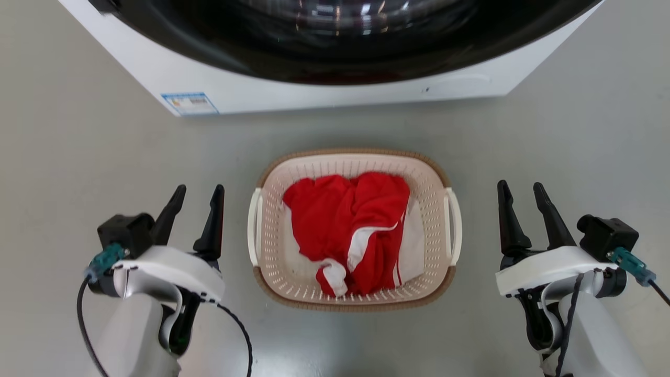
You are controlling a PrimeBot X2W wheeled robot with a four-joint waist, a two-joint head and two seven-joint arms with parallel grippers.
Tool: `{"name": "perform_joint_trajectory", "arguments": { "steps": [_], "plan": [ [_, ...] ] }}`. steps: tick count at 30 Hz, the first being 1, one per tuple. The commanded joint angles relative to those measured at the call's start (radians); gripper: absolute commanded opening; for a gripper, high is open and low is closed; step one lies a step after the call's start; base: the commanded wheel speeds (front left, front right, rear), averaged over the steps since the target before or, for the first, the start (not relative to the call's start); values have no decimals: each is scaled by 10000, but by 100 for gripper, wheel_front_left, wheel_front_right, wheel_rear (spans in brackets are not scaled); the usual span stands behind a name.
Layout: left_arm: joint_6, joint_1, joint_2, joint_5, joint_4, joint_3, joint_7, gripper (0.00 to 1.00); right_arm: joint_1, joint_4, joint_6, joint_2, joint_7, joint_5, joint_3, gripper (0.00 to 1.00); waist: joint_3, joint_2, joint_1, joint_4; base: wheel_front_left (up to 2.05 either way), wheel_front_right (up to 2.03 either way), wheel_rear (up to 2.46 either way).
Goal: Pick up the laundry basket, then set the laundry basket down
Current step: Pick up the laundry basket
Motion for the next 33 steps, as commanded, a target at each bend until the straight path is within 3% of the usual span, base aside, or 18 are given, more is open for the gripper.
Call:
{"name": "perform_joint_trajectory", "arguments": {
  "steps": [1, 19, 33],
  "plan": [
    [-58, -441, 283, -126, 122, 176, -53, 100, -157, 107, 71, -22, -109, 50, 204, 100, 456, 0, 0, 69, 0, 0, 0],
    [-58, -2402, 493, -1517, 2355, -1346, -53, 100, -1902, 2504, 71, -32, -109, 78, 585, 100, 2467, 0, 0, 46, 0, 0, 0],
    [-58, -3792, 592, -2629, 3505, -3098, -53, 100, -3092, 3732, 71, -3, -109, 161, 1400, 100, 3753, 0, 0, 83, 0, 0, 0]
  ]
}}
